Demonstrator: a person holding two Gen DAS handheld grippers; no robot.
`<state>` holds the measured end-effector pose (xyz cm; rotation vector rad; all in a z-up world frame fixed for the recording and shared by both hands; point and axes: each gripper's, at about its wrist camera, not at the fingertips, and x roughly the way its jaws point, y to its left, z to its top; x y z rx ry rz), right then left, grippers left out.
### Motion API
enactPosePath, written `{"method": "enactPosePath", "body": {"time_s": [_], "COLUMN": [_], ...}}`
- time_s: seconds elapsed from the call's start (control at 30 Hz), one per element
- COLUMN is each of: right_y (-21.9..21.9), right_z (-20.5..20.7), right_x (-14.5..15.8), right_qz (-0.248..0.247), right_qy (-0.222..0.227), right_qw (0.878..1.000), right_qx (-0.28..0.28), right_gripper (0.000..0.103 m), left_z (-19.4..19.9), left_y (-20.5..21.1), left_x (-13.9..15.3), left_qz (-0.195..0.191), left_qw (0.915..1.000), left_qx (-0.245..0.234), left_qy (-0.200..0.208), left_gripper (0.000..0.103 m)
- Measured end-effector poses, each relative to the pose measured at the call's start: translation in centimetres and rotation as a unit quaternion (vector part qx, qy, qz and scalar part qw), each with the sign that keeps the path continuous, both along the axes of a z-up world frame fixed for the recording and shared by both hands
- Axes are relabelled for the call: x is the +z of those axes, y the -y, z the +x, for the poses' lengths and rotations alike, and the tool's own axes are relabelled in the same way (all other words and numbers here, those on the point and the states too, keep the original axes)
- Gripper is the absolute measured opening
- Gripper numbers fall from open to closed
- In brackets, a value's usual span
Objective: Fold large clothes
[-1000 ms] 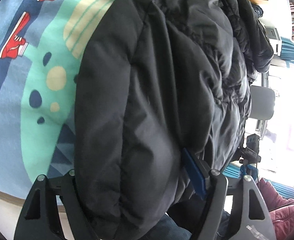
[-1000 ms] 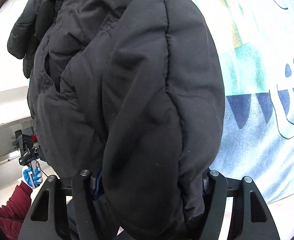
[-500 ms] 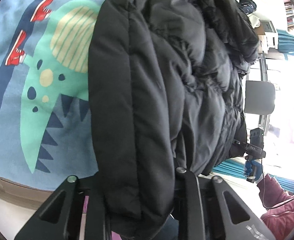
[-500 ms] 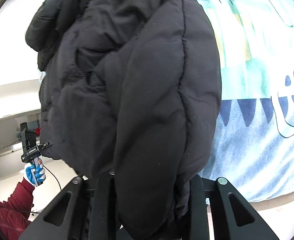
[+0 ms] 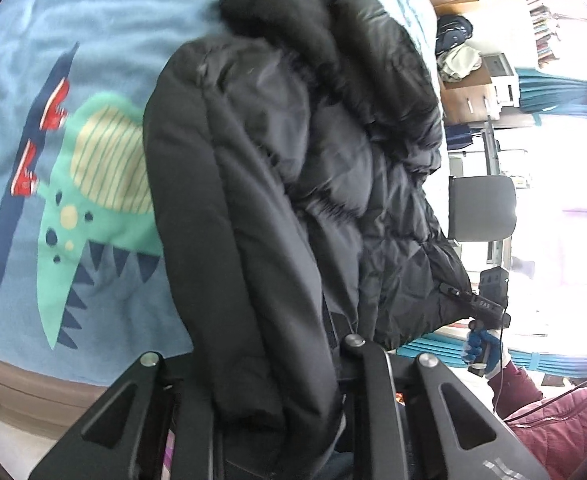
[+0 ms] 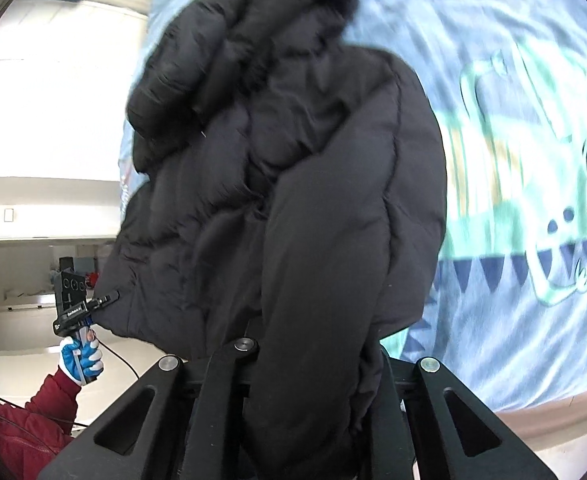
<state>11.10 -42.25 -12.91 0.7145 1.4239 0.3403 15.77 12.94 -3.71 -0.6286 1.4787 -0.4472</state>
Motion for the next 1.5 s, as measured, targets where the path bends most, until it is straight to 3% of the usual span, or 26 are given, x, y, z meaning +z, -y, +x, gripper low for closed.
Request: {"method": "enactPosePath", "body": {"time_s": [0.37,0.57,0.77,0.9,1.13,1.33,1.5], "right_y": [2.3,5.5,7.3,8.2,8.2,8.5,8.1], "right_z": [4.3,7.5,12.9,17.4,26.0,32.4,35.9], "right_x": [8.3,11.3,12.4,12.4,9.8,5.2,1.9], "right_qz": [-0.005,0.015,0.035,0.041,0.017,-0.003,-0.044], "right_qy": [0.13,0.182,0.181,0.163,0.111,0.059,0.037], "right_qw": [0.991,0.978,0.964,0.956,0.95,0.945,0.952], "right_qx": [-0.038,-0.105,-0.193,-0.239,-0.291,-0.322,-0.302], "right_gripper": [0.012,0.012,0.012,0.012,0.012,0.015,0.016], "left_z": [4.8,8.5,13.6,19.1,31.1,40.5,44.7], "left_y": [-2.1,-4.4,-7.5,-7.7,-6.5,-5.2,-3.5], "left_x": [8.8,11.8,12.9,13.3,10.9,4.7,0.0], "left_qz": [-0.016,-0.045,-0.072,-0.052,-0.015,0.013,0.046], "left_qw": [0.9925,0.9812,0.9657,0.9636,0.9665,0.9695,0.9737], "left_qx": [0.036,0.101,0.18,0.186,0.199,0.217,0.2], "left_qy": [0.115,0.158,0.173,0.185,0.161,0.112,0.098], "left_gripper": [0.017,0.017,0.017,0.018,0.018,0.021,0.024]}}
